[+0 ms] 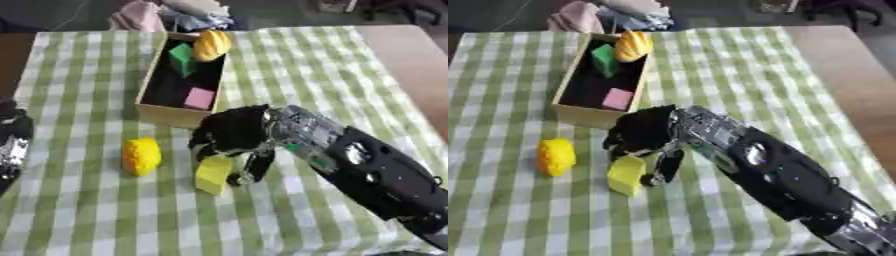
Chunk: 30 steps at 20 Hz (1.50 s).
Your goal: Pick up objects on the table and place them in the box.
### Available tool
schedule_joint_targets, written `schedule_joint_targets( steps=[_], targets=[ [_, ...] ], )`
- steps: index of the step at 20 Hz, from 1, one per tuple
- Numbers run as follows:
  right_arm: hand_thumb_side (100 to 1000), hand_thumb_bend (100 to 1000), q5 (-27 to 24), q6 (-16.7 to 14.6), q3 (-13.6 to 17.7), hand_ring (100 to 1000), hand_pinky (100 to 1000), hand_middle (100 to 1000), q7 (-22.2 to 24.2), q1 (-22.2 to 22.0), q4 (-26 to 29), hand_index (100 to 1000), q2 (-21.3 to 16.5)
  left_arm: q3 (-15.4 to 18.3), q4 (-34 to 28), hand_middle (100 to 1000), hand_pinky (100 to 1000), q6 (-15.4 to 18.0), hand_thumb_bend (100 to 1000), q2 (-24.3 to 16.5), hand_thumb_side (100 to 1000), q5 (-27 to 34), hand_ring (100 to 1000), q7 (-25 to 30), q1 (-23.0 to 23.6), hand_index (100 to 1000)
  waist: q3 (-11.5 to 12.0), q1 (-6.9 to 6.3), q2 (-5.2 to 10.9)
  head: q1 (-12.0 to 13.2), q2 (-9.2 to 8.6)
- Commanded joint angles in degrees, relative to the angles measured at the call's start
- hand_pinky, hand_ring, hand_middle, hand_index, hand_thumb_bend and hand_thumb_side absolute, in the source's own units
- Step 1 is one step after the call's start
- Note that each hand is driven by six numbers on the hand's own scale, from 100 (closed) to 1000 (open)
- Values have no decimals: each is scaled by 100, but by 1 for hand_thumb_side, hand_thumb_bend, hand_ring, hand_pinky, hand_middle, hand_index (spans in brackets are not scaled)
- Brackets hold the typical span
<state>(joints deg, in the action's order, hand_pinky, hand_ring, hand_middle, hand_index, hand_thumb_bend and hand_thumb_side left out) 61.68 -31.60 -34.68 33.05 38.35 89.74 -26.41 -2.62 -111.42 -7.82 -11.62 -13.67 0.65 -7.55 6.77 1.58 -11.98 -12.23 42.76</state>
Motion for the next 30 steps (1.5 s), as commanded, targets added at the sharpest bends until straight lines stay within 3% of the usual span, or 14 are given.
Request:
schedule_joint_targets(
  steps=[1, 4, 11, 18, 21, 30],
  targets=[
    [324, 176, -147, 32, 119, 941, 935, 906, -30, 122, 82, 804, -100, 14, -83, 732, 794, 5, 318, -65, 646, -15, 739, -16, -44, 848, -1, 21, 155, -16, -38],
    [289, 100, -445, 178, 170, 926, 919, 890, -77, 192, 106, 789, -153, 15, -83, 732, 794, 7, 318, -72, 646, -12, 739, -19, -44, 848, -16, 29, 170, -12, -32],
    [264, 100, -1171, 635, 369, 922, 913, 885, 34, 694, 30, 789, -423, 25, -87, 732, 794, 10, 318, -86, 644, -9, 739, -26, -28, 848, -29, 22, 205, -19, -37],
    [301, 148, -1756, 1196, 897, 936, 931, 899, 580, 1364, -264, 810, -764, 32, -111, 732, 794, 12, 320, -92, 643, -1, 739, -34, -37, 848, 18, 16, 197, -10, -74],
    [299, 141, -1703, 1459, 1140, 932, 928, 899, 651, 1630, -639, 827, -707, 19, -119, 732, 794, 13, 321, -88, 644, 5, 739, -23, -52, 848, 65, 9, 178, -44, -110],
    [299, 137, -865, 2302, 1918, 927, 924, 902, 303, 2204, -2066, 890, 31, -52, -120, 731, 794, 20, 322, -39, 646, 32, 739, 54, -114, 848, 287, -18, 96, -234, -234]
  ],
)
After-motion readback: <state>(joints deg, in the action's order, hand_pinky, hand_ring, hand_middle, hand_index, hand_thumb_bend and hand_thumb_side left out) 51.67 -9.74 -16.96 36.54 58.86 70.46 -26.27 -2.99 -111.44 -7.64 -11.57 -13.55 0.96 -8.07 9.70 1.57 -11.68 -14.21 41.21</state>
